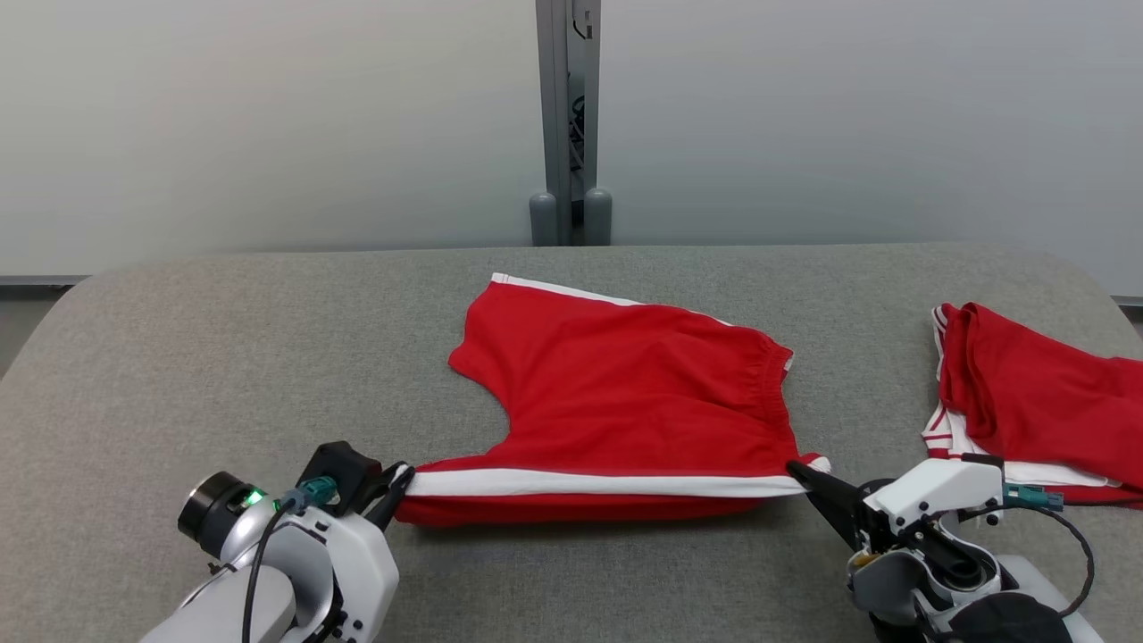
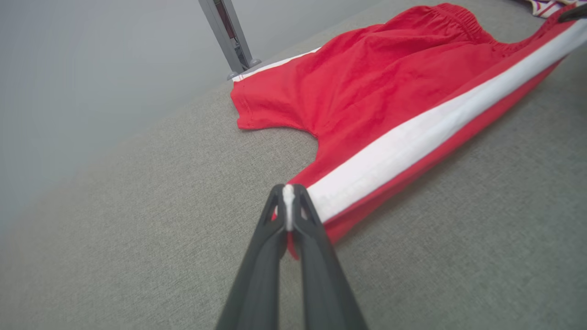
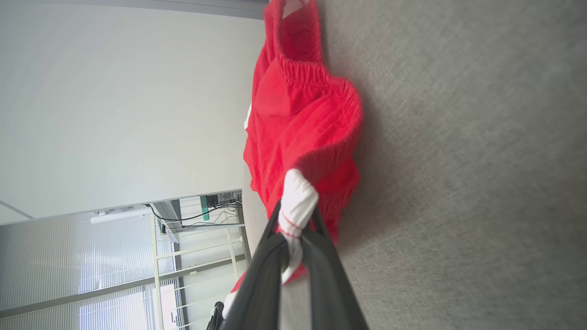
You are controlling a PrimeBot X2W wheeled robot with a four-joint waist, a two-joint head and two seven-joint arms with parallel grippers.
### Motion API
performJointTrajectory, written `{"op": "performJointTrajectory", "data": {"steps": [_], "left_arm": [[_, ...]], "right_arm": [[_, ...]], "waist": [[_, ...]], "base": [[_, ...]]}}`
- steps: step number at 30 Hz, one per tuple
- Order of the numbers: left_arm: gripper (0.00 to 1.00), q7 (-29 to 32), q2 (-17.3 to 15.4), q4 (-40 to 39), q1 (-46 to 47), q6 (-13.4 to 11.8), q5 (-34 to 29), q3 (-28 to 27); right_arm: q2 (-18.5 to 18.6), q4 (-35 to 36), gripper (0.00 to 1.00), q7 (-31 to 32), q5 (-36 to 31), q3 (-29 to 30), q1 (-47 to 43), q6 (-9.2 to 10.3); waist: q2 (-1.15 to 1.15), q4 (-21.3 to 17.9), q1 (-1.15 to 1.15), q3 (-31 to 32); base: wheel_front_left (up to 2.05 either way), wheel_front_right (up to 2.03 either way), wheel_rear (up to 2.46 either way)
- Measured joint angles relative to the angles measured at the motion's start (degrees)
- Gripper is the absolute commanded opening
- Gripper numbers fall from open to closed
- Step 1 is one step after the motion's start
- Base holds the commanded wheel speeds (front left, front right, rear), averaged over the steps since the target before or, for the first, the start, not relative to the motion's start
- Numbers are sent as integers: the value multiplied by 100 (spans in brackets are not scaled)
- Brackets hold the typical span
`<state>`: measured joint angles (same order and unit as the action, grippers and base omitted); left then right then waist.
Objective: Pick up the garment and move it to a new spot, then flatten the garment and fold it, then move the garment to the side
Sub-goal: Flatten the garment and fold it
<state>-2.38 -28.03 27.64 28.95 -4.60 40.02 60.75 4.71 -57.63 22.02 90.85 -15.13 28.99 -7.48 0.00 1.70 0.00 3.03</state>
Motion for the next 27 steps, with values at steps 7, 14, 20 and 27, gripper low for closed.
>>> {"op": "performJointTrajectory", "data": {"steps": [7, 14, 20, 27], "left_arm": [[0, -213, 148, 286, 289, -60, 140, -245], [0, -382, 234, 724, 814, -121, 171, -482], [0, -471, 322, 1259, 1483, -99, 62, -577], [0, -532, 378, 2000, 2343, 26, -120, -610]], "right_arm": [[-35, 294, 0, 51, -1, -35, 236, 1], [-98, 541, 0, 99, 18, -102, 605, 0], [-181, 528, 0, 69, 244, -194, 982, 0], [-219, 492, 0, -18, 1466, -823, 1463, 1]], "waist": [[0, -142, 0, -102], [0, -339, 0, -283], [0, -552, 0, -557], [0, -881, 0, -1051]], "base": [[0, 0, 0], [0, 0, 0], [0, 0, 0], [0, 0, 0]]}}
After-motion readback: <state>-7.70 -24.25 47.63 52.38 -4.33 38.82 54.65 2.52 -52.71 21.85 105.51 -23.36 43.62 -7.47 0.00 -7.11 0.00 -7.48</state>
